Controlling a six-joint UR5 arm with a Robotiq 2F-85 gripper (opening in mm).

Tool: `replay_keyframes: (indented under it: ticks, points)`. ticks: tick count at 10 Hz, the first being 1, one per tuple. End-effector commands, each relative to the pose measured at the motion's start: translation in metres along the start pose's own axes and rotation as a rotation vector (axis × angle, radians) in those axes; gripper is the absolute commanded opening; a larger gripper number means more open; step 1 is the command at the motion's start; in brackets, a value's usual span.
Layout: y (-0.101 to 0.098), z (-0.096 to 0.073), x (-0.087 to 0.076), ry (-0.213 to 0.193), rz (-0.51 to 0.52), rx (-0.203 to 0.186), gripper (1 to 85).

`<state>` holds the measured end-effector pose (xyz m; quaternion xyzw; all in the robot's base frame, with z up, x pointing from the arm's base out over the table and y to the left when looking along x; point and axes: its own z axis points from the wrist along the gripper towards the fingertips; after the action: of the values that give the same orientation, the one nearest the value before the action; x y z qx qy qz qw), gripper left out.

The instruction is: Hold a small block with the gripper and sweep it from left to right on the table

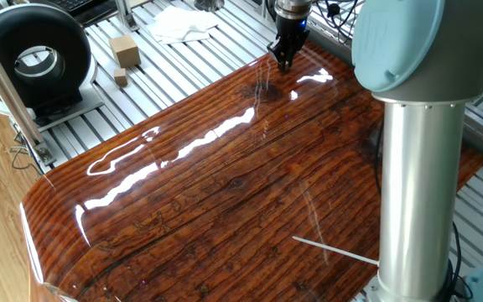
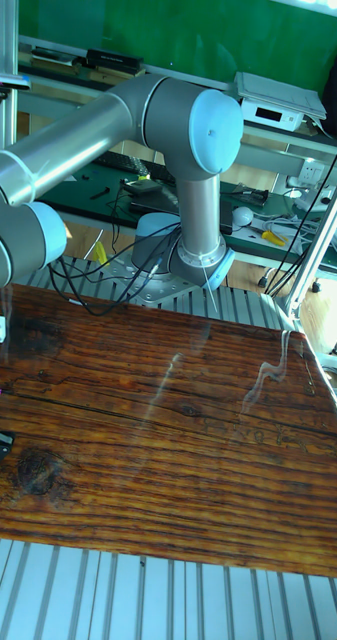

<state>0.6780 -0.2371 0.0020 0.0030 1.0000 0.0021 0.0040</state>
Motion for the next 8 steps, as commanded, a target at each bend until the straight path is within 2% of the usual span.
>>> replay_keyframes:
  ticks: [1,4,5,6,8]
  points:
    - [0.004,0.008,-0.004,-0.020,0.016,0.010,1.0]
    - [0.005,-0.016,0.004,0.008,0.016,0.000,1.0]
    - [0.006,-0.019,0.005,0.014,0.016,-0.003,1.0]
    - [0.008,-0.013,0.004,0.015,0.019,-0.014,1.0]
    - [0.006,-0.003,0.000,-0.001,0.022,0.009,1.0]
